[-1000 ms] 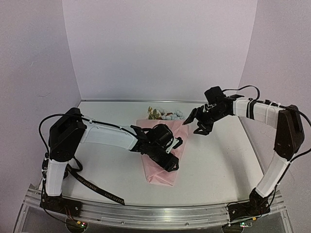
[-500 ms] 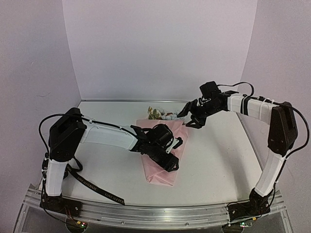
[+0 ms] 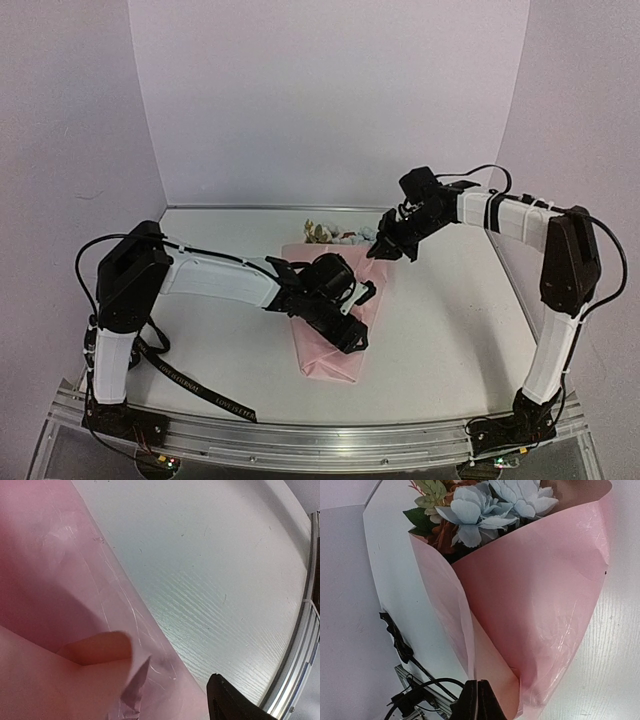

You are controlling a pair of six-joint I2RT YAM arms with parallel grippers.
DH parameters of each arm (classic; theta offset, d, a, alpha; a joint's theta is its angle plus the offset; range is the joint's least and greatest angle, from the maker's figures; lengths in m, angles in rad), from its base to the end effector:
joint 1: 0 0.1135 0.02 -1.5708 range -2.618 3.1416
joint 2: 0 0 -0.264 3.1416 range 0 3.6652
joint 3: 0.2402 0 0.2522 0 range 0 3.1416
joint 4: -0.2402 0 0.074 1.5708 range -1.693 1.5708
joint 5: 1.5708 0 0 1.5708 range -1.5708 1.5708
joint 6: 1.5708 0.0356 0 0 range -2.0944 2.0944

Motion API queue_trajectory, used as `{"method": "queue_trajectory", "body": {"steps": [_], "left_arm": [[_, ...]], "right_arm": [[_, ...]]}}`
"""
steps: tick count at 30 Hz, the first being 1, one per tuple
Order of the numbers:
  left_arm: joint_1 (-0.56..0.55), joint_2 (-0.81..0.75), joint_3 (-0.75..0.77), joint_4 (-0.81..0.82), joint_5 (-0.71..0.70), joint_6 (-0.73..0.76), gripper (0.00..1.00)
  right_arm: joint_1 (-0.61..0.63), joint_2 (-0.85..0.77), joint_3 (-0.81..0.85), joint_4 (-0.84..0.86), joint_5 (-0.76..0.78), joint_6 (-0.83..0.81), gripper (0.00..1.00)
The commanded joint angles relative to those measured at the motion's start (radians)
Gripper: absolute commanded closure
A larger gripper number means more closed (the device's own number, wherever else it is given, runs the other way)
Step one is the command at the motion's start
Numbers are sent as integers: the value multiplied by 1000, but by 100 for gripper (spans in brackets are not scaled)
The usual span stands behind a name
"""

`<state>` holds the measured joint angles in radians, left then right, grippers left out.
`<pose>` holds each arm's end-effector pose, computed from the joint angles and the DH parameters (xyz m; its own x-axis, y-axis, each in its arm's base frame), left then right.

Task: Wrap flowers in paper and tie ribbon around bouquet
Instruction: Fold the 2/3-folded wrapping paper at the center of the board.

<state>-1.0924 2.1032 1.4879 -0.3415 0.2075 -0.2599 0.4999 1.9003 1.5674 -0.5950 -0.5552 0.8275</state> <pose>0.2013 -0.4041 0.1596 -0.6009 0.6125 -0.5135 0.7956 0.5200 -0.3108 0.3588 0.2173 0.2565 -0.9794 0.1780 -0.0951 0.0538 0.6846 0.7269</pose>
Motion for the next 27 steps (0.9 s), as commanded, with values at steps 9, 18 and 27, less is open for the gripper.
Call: {"method": "queue_trajectory", "body": {"steps": [9, 18, 27], "left_arm": [[2, -351, -199, 37, 59, -69, 22], [58, -313, -335, 102, 94, -123, 58], [62, -248, -389, 141, 90, -145, 66]], "right_arm": [[-7, 61, 122, -230, 85, -200, 100], [-14, 67, 96, -249, 129, -244, 100], [-26, 121, 130, -261, 141, -251, 100]]}}
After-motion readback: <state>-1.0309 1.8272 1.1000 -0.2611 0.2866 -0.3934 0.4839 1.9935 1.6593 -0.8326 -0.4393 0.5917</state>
